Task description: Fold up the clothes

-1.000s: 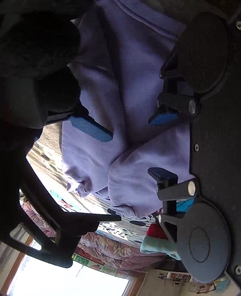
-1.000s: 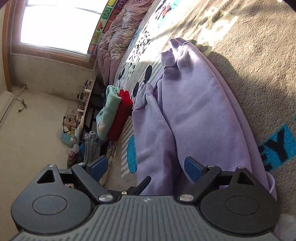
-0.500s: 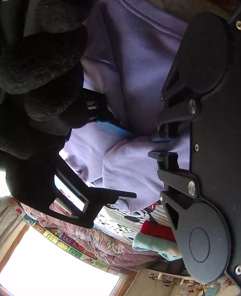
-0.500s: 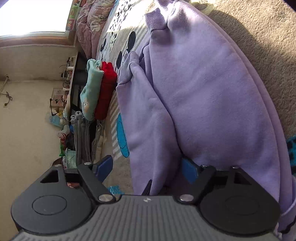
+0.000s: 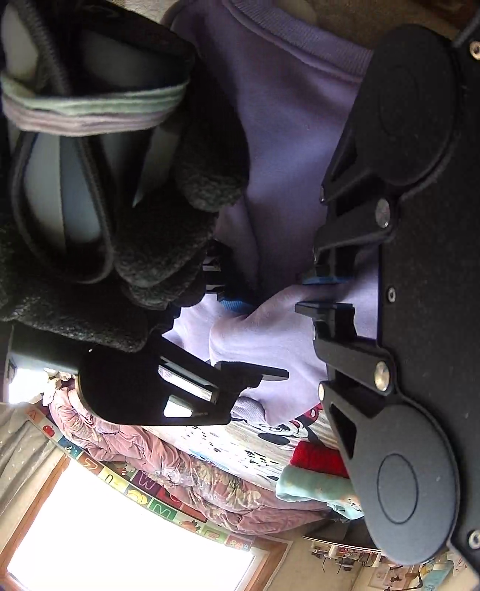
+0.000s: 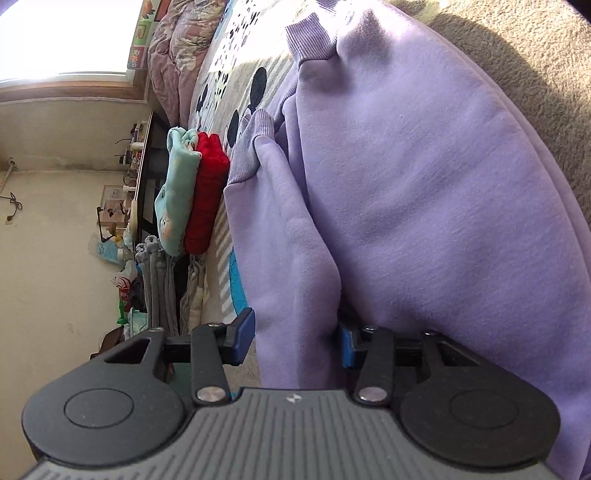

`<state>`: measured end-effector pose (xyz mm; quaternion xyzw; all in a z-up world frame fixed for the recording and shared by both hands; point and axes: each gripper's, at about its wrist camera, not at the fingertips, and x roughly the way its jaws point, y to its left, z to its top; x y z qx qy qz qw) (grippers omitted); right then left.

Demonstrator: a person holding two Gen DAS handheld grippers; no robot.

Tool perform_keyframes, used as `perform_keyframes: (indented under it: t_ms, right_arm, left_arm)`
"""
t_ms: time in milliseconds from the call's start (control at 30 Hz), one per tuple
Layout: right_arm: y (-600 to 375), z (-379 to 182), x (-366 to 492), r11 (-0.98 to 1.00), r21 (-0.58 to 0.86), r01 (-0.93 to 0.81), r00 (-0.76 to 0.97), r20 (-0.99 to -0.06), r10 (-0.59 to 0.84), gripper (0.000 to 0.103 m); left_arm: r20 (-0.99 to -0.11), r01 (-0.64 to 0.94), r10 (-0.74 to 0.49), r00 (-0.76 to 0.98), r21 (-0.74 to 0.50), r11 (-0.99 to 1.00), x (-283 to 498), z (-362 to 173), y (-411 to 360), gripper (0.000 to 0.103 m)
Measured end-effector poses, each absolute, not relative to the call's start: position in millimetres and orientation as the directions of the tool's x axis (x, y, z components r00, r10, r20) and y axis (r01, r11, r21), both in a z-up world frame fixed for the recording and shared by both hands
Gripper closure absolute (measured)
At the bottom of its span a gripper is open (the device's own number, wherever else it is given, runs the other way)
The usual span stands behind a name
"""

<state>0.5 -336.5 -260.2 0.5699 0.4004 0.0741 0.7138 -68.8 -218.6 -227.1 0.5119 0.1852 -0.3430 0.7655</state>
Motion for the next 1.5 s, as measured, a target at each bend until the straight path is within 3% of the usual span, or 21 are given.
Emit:
perform_keyframes:
  t_ms: [133, 267, 467, 533, 567, 667, 800, 900, 1067, 1400, 1500]
  right_arm:
    - [-339, -260, 4, 0.377, 0.865, 0.330, 0.693, -0.493, 0.526, 0.084]
    - [-340, -256, 9, 0.443, 0.837, 0.323, 0.691, -0.528, 0.494, 0.085]
    - [-348, -237, 12, 0.481, 0.829, 0.285, 0.742, -0.509, 0.437, 0.078]
    - [-354, -229, 11, 0.475, 0.838, 0.269, 0.772, -0.482, 0.413, 0.061]
    - [-357, -224, 10, 0.479, 0.837, 0.263, 0.786, -0.474, 0.397, 0.060]
    - [-368, -207, 3, 0.512, 0.826, 0.234, 0.825, -0.447, 0.345, 0.060]
    - [-377, -192, -10, 0.594, 0.790, 0.150, 0.859, -0.401, 0.317, 0.061]
    - [-365, -186, -15, 0.706, 0.706, 0.054, 0.838, -0.416, 0.352, 0.066]
    - [-342, -188, -20, 0.831, 0.556, -0.022, 0.802, -0.487, 0.347, 0.069]
    - [-309, -204, -28, 0.956, 0.286, -0.056, 0.767, -0.601, 0.224, 0.068]
    - [-323, -194, -44, 0.941, 0.338, -0.029, 0.788, -0.571, 0.230, 0.068]
  left_arm:
    - [-0.637, 0.715, -0.334, 0.695, 0.660, 0.228, -69, -230, -219, 0.096]
    - [-0.637, 0.713, -0.329, 0.697, 0.666, 0.219, -68, -232, -220, 0.096]
    - [-0.649, 0.723, -0.322, 0.689, 0.648, 0.240, -63, -229, -220, 0.096]
    - [-0.650, 0.723, -0.322, 0.689, 0.646, 0.242, -61, -229, -221, 0.096]
    - [-0.650, 0.724, -0.324, 0.687, 0.647, 0.240, -61, -230, -223, 0.096]
    - [-0.661, 0.731, -0.316, 0.680, 0.642, 0.230, -59, -235, -227, 0.095]
    - [-0.704, 0.790, -0.363, 0.610, 0.577, 0.208, -56, -232, -222, 0.075]
    - [-0.747, 0.851, -0.408, 0.525, 0.477, 0.221, -49, -212, -210, 0.057]
    - [-0.785, 0.913, -0.468, 0.406, 0.324, 0.248, -43, -173, -178, 0.057]
    - [-0.778, 0.882, -0.440, 0.449, 0.308, 0.356, -23, -164, -159, 0.059]
    - [-0.766, 0.870, -0.440, 0.469, 0.316, 0.378, -7, -159, -151, 0.059]
